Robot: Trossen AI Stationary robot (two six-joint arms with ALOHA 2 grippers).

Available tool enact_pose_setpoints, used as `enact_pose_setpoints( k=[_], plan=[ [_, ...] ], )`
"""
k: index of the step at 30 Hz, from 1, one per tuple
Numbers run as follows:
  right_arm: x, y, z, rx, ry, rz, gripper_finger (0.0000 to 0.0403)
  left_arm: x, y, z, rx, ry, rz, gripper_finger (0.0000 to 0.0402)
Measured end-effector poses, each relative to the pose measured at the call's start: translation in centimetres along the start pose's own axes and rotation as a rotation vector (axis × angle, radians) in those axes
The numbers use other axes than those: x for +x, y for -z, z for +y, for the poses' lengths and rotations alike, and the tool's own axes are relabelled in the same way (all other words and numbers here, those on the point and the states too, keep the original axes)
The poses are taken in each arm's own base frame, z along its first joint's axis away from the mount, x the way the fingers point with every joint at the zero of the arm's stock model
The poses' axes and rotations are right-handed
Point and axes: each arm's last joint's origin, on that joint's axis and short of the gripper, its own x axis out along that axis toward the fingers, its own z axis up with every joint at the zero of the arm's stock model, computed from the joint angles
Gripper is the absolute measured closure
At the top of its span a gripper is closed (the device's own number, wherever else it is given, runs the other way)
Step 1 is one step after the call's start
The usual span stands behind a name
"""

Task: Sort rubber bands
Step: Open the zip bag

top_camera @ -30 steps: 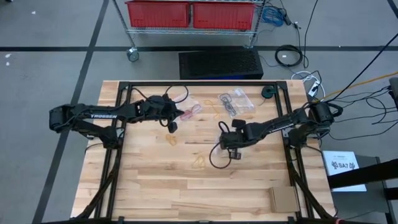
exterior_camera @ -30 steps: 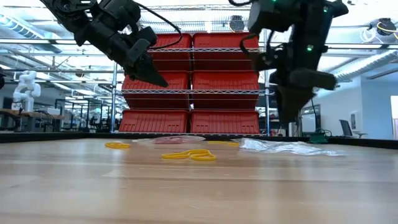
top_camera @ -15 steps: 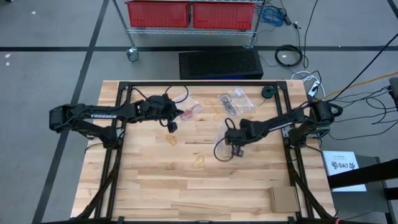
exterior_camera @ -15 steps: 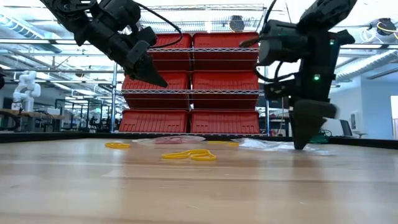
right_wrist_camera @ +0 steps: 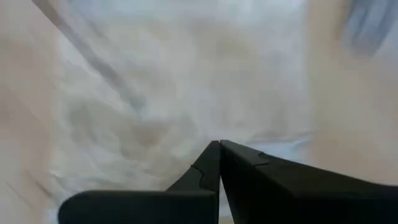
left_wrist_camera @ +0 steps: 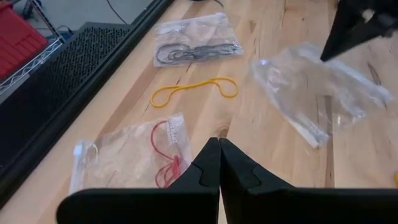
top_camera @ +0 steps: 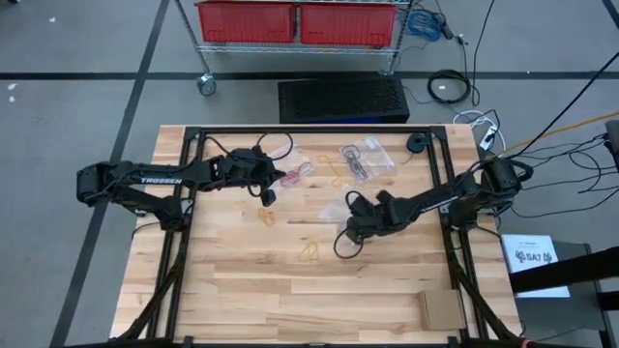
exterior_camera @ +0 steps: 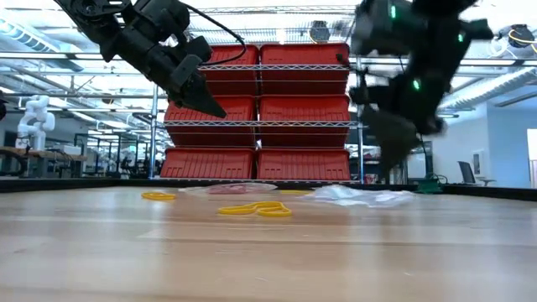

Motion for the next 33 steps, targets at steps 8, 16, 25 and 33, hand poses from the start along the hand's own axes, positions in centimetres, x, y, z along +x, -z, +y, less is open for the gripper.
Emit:
enact_pose_setpoints(
  k=[8,16,25,33],
  plan=[
    [-3.4,0.4,2.8,-0.659,-0.037,-0.109,0.0401,0.0,0.0,0.0,-0.001,0.000,0.001,0.0400],
    [-3.5,3.3,4.7,-0.850,-0.052,-0.093,0.0330,0.0,0.0,-0.3,0.005,0.010,-0.001,0.0400],
    [-0.1,5.4,6.2,-1.029,0.025,-0.001,0.0245,0.0,0.0,-0.3,0.006,0.012,0.002,0.0400],
    [1.4,5.3,6.3,-1.088,0.068,-0.008,0.0279,0.0,0.0,-0.3,0.006,0.013,0.001,0.0400]
  ],
)
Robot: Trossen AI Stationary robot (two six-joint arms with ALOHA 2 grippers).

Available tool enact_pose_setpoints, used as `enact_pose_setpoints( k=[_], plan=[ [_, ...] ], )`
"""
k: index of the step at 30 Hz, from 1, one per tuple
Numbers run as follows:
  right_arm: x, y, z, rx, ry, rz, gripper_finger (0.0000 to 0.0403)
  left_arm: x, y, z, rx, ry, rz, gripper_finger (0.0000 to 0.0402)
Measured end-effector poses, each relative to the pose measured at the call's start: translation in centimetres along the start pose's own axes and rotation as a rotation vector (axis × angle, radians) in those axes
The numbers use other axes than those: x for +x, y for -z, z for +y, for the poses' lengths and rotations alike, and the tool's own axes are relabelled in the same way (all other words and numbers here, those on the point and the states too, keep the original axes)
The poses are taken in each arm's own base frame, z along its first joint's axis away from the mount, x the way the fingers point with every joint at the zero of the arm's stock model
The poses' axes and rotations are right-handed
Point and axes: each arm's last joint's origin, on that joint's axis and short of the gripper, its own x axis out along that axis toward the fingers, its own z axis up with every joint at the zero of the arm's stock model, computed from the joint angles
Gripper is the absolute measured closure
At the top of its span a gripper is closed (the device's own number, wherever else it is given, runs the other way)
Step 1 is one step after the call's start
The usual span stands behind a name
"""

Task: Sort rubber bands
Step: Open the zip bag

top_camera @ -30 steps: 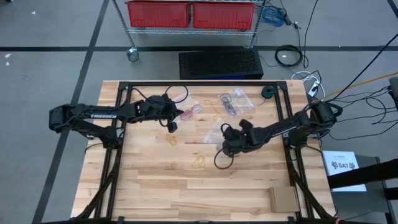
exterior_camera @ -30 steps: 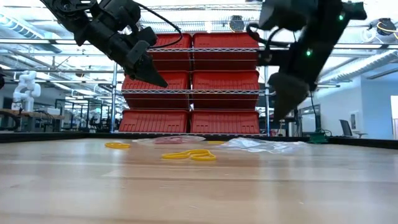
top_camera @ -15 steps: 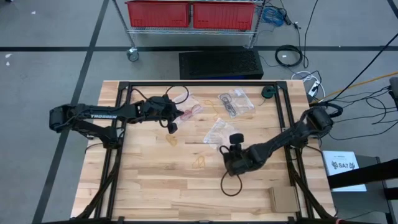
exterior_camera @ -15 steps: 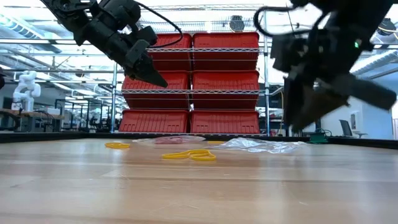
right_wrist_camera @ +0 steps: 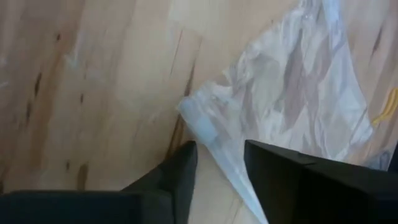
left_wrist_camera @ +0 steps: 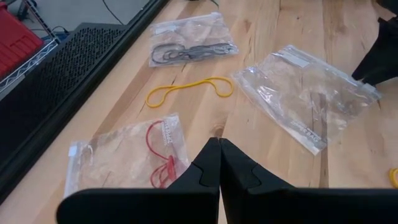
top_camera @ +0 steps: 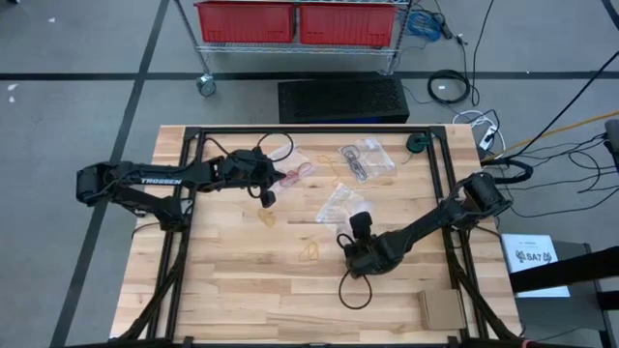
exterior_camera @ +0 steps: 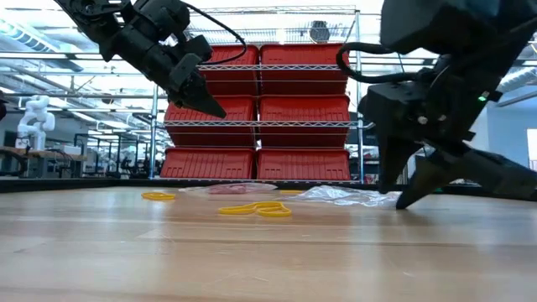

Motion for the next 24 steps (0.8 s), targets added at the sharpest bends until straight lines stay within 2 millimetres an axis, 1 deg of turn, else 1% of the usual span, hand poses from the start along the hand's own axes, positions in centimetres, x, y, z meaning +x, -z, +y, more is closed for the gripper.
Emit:
enact_pose_setpoints(
  k=[4,7,8,12,15,19,22,24],
  plan=[
    [0.7,-0.5,-0.9,0.014,-0.004,-0.034,0.0332,0.0,0.0,0.0,0.000,0.004,0.000,0.0400],
    [1.3,-0.9,-1.6,0.048,-0.024,-0.060,0.0381,0.0,0.0,-0.1,0.000,0.011,-0.001,0.0400],
    [1.5,-1.0,-1.9,0.065,-0.029,-0.071,0.0391,0.0,0.0,-0.1,0.000,0.012,-0.001,0.0400],
    [1.2,-2.0,-2.6,0.138,-0.035,-0.107,0.0398,0.0,-0.1,-0.1,0.002,0.012,-0.006,0.0400],
    [-0.1,-3.5,-3.6,0.201,-0.078,-0.131,0.0401,0.0,-0.2,-0.1,0.002,0.012,-0.018,0.0400],
    [-3.4,-5.6,-5.6,0.265,-0.101,-0.190,0.0402,0.0,-0.2,-0.5,0.018,0.031,-0.023,0.0400],
    [-5.5,-6.7,-7.0,0.308,-0.129,-0.220,0.0403,-0.1,-0.6,-1.0,0.025,0.096,-0.060,0.0400],
    [-6.9,-7.1,-7.8,0.339,-0.131,-0.254,0.0403,-0.1,-0.9,-1.5,0.029,0.184,-0.092,0.0400]
  ],
)
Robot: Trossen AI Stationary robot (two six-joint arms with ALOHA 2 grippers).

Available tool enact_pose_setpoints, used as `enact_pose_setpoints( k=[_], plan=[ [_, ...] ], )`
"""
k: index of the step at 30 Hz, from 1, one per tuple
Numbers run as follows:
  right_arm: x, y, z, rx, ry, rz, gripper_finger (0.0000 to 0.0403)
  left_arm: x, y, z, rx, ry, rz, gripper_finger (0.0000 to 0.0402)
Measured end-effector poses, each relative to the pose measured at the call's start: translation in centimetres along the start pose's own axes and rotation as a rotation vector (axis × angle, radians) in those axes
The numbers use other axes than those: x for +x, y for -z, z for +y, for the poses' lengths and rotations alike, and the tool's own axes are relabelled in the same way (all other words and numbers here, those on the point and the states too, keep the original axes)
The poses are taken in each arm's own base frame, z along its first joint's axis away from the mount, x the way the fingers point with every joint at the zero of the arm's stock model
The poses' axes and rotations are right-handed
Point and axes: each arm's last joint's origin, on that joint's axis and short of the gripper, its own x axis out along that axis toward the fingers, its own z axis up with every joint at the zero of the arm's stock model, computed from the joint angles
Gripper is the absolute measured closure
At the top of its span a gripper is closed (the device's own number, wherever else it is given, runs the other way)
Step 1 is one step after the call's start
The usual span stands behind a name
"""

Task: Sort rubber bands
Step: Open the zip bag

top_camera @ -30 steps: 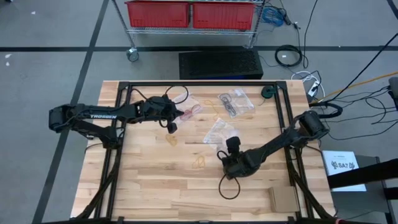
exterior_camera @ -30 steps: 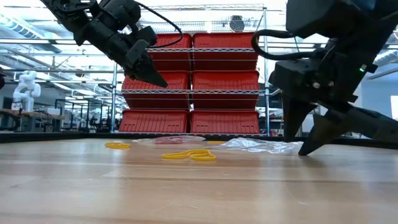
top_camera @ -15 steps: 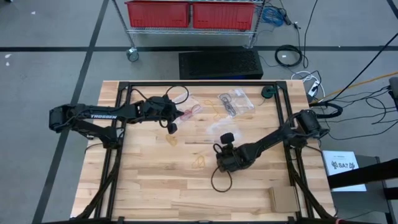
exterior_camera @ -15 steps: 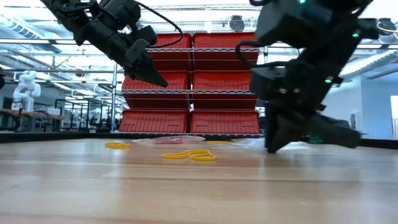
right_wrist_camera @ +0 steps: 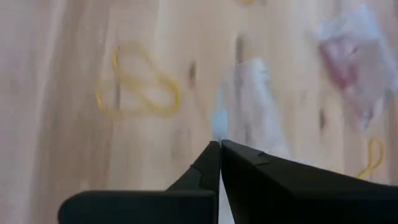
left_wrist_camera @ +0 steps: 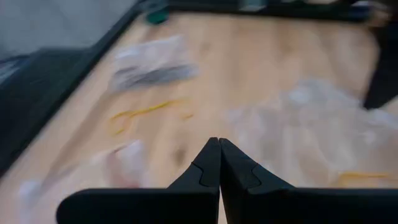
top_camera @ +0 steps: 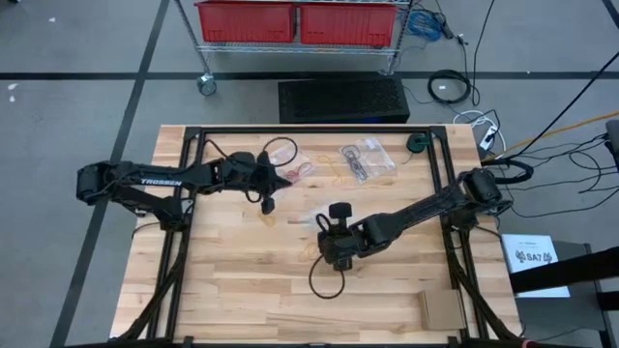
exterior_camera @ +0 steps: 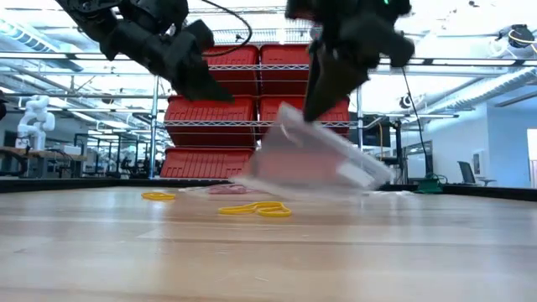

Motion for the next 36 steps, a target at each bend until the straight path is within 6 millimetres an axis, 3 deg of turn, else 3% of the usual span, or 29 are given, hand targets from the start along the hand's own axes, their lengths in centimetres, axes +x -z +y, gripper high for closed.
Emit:
enact_pose_setpoints(
  k=[6,17,28,36],
  plan=[
    [-1.5,-0.2,-1.8,0.079,0.021,0.005,0.0403,0.1,-0.6,-1.8,0.029,0.162,-0.059,0.0387],
    [-1.2,-0.6,-3.3,0.118,0.042,-0.010,0.0403,2.3,-0.3,-5.5,0.088,0.329,-0.102,0.0268],
    [-1.2,-1.1,-3.2,0.144,0.032,-0.066,0.0403,4.7,-0.1,-6.1,0.089,0.233,-0.039,0.0263],
    [-1.2,-1.3,-3.2,0.151,0.033,-0.081,0.0403,4.8,-0.7,-7.0,0.101,0.262,-0.053,0.0263]
  ],
)
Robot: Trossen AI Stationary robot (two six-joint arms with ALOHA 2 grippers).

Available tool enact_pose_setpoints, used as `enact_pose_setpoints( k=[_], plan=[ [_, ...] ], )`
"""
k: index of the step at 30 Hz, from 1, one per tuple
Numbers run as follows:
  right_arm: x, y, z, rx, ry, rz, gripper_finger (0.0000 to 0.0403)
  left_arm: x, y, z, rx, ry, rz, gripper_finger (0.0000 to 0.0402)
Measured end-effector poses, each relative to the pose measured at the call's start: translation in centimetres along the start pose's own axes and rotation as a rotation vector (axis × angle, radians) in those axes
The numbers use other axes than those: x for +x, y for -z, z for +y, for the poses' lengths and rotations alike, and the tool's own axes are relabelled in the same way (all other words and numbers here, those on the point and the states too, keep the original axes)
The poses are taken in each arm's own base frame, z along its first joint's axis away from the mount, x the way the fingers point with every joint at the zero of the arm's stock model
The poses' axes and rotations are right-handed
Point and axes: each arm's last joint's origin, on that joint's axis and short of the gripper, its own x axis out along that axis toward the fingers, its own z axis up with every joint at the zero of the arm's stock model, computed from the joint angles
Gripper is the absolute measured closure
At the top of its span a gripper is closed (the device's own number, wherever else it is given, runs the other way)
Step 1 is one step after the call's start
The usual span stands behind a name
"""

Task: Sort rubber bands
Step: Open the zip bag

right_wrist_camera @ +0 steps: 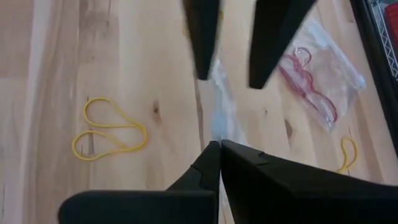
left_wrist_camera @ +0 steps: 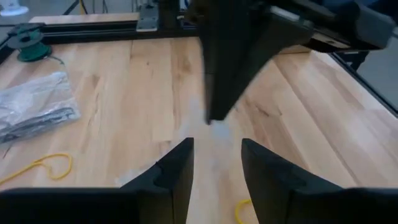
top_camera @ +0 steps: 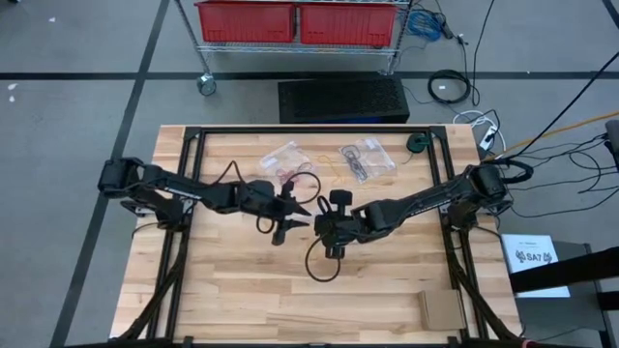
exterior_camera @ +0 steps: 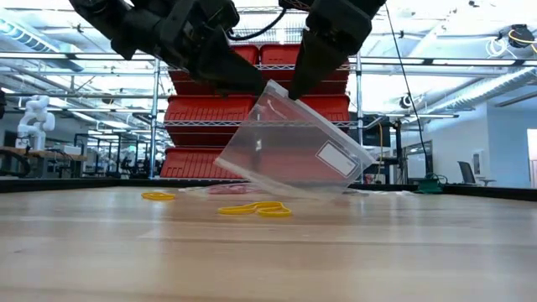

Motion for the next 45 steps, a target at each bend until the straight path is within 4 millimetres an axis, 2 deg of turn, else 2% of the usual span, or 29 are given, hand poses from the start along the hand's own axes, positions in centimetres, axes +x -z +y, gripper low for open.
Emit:
enact_pose_setpoints(
  k=[4,10,21,25,33,40,45],
  plan=[
    [0.0,-0.1,0.0,-0.003,0.021,-0.013,0.0403,0.1,-0.2,-0.5,0.007,0.018,0.000,0.0263],
    [0.0,-0.3,0.0,-0.004,0.020,-0.027,0.0403,0.1,-0.5,-0.2,0.008,-0.067,-0.001,0.0263],
    [0.0,-0.3,0.0,-0.002,0.021,-0.032,0.0403,0.1,-0.3,-0.2,0.040,-0.068,0.020,0.0266],
    [0.0,-0.4,0.0,-0.002,0.019,-0.042,0.0403,0.1,-0.3,-0.2,0.062,-0.067,0.025,0.0294],
    [0.0,-0.5,0.0,-0.002,0.018,-0.049,0.0403,0.1,-0.3,-0.3,0.135,-0.057,0.029,0.0393],
    [-0.1,-0.5,0.1,0.047,0.014,-0.055,0.0400,0.1,-0.3,-0.3,0.162,-0.058,0.030,0.0398],
    [-0.7,-1.1,-0.1,0.111,0.012,-0.052,0.0368,0.1,-0.3,-0.2,0.169,-0.061,0.030,0.0399]
  ],
)
